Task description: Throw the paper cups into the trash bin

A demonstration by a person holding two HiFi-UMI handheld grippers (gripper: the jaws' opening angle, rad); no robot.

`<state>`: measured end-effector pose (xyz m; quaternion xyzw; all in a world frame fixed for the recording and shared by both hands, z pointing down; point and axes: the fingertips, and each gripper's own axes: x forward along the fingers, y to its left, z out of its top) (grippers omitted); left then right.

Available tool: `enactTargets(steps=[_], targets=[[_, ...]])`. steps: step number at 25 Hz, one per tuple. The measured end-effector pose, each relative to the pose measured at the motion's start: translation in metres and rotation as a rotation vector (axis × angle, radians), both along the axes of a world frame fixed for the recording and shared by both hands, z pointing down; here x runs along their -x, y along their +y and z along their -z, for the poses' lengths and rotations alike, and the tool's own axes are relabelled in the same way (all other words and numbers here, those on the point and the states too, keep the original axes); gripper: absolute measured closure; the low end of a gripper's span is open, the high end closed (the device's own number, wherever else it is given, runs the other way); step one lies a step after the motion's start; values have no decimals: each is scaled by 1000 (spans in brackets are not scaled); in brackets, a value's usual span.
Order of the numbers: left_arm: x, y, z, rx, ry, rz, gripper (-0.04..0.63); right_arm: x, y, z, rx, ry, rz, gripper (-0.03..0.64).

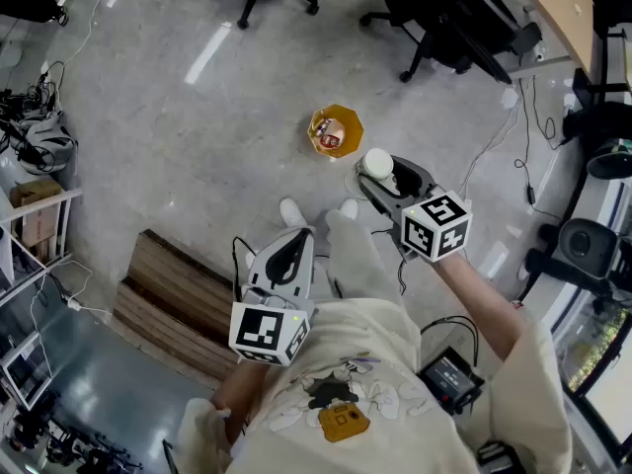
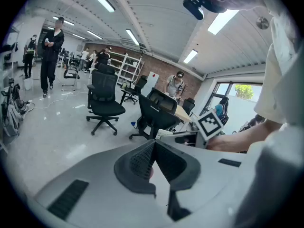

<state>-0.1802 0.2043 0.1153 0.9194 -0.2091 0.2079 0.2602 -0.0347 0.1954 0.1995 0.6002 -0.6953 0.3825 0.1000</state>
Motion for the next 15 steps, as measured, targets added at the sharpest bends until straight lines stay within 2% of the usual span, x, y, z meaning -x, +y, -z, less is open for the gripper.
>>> enactTargets(steps=[6, 15], targets=[[-16, 15, 18, -17, -4, -19, 589, 28, 59, 75, -111, 100, 116, 353], [-23, 43, 26, -32, -20, 1, 589, 30, 108, 79, -136, 19, 118, 354]])
